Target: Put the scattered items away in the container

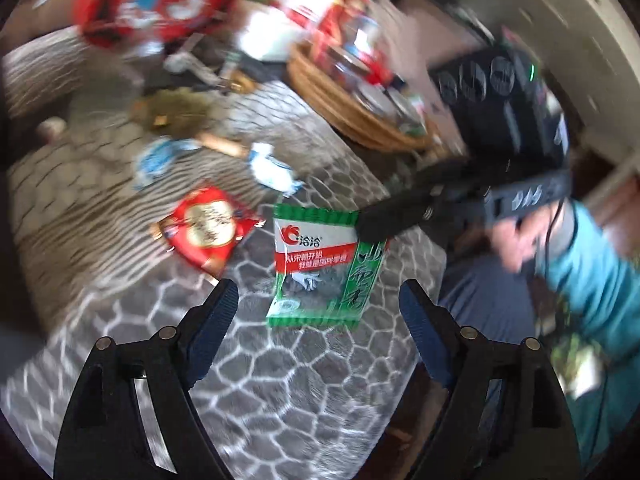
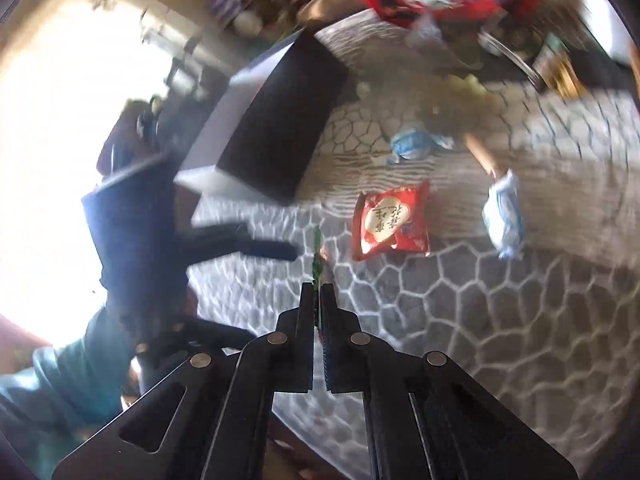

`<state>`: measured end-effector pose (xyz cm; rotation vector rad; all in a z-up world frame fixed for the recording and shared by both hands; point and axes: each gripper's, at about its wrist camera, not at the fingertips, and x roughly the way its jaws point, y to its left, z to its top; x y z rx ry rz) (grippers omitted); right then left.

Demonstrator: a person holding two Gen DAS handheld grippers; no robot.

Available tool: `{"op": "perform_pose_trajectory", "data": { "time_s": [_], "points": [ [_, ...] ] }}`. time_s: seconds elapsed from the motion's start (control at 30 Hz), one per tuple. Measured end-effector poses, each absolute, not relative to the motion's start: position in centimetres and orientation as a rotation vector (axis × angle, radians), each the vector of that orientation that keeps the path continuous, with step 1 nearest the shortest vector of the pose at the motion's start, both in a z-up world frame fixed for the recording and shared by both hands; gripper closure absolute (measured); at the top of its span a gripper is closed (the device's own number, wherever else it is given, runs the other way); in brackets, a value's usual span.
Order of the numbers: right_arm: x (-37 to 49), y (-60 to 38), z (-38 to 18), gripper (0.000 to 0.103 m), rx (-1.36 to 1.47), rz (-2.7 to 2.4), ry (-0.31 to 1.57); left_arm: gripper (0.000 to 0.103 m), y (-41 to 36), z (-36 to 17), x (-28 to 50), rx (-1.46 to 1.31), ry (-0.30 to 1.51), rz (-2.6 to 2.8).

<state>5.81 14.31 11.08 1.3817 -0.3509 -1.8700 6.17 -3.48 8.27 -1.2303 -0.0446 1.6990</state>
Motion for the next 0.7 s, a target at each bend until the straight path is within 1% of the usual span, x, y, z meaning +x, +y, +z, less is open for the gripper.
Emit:
{"op": "perform_pose_trajectory", "data": {
  "time_s": [0.1,0.3,0.33,0.4,0.43,0.47,0.53,0.57,0.6,0.7],
  "points": [
    [6.1,14.6,12.1,0.100,1.361,-1.830,-0.288,0.024,-2.9,7.9,6.1,-1.198,-0.037,1.645],
    [6.1,13.4,13.4,0.100,1.371,-1.752,-0.184,0.023,-2.9,8.1,5.5,-1.152,-0.147,1.505],
    [6.0,13.1,13.7,0.100,1.367,-1.743,-0.170,0.025,-3.2,8.3,5.7,-1.150,-0.169,1.461],
    [5.9,12.5,14.3,0.100,1.356,-1.720,-0.161,0.036,-3.8,8.7,6.0,-1.134,-0.197,1.416],
    [5.8,12.1,14.8,0.100,1.343,-1.711,-0.161,0.056,-4.1,8.9,6.1,-1.125,-0.182,1.427],
    [5.7,11.7,15.3,0.100,1.332,-1.708,-0.155,0.068,-4.2,9.2,6.1,-1.125,-0.161,1.450],
    [5.5,10.7,16.2,0.100,1.324,-1.709,-0.132,0.070,-4.9,9.3,5.9,-1.120,-0.146,1.489],
    [5.4,10.1,16.6,0.100,1.322,-1.708,-0.118,0.075,-5.3,9.5,5.7,-1.110,-0.157,1.502],
    [5.3,9.4,16.9,0.101,1.321,-1.705,-0.098,0.077,-5.6,9.7,5.6,-1.100,-0.163,1.517],
    [5.2,7.8,17.8,0.101,1.330,-1.701,-0.042,0.076,-7.1,10.0,5.1,-1.086,-0.203,1.553]
  ]
}}
